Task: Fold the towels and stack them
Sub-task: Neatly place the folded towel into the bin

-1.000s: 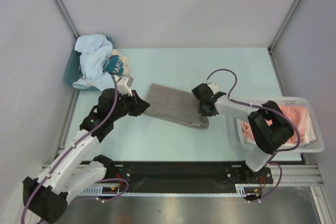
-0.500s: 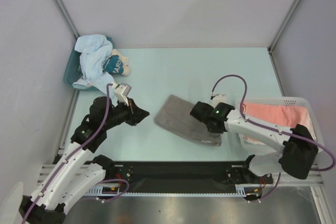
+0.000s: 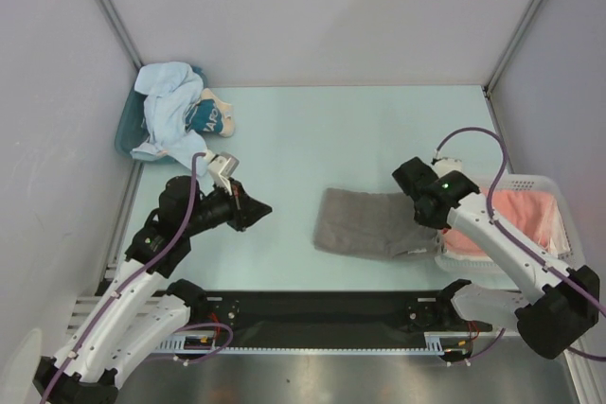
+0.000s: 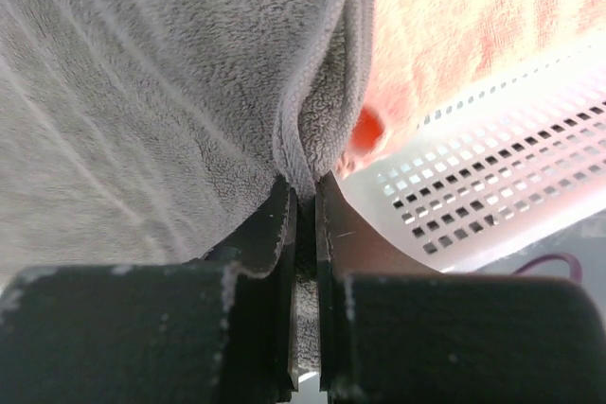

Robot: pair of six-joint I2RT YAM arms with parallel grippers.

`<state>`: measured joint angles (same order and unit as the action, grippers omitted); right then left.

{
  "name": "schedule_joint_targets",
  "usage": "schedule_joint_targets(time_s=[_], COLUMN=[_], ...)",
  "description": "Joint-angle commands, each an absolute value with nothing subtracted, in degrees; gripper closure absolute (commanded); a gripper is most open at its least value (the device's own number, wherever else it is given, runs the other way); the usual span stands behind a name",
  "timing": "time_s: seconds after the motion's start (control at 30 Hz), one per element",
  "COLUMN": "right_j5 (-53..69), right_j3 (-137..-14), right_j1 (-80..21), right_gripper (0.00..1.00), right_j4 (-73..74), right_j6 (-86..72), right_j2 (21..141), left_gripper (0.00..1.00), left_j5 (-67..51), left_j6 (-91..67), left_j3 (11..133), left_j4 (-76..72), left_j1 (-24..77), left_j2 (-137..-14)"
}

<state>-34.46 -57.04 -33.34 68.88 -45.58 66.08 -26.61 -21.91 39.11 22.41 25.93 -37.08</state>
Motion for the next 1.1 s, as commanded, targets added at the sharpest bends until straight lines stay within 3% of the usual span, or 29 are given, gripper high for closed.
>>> schedule_joint_targets(time_s=[0.0,0.27,0.5,0.8,1.07], right_j5=[-31.12,-24.35,-32.77,-33.83,-23.39], right_j3=[-58.18,-63.27,-68.55,-65.13,-62.05], right_j1=[-27.87,-13.29,-9.68,-0.80,14.56], right_gripper=[1.00,1.00,1.00,1.00,1.00], right_j4=[65.04,60.82,64.51,56.43,50.80], right_j6=[-37.28,-28.92,-23.03,-11.70,1.30], right_j2=[62.58,62.66,66.53,60.83,56.16], left_gripper=[0.92,0.93,0.92,0.92,0.92], left_j5=[-29.18,-30.32,-29.44,-28.48,-27.95], left_j6=[-20.57,-20.48,-20.39,-20.57,-20.57], left_j3=[38.67,37.27,35.77,35.07,34.89], left_j4=[21.10,19.60,19.25,19.34,19.60], left_j1=[26.28,26.72,27.16,28.92,28.92], left_j2=[-36.83,-36.83,-33.40,-31.38,-30.15])
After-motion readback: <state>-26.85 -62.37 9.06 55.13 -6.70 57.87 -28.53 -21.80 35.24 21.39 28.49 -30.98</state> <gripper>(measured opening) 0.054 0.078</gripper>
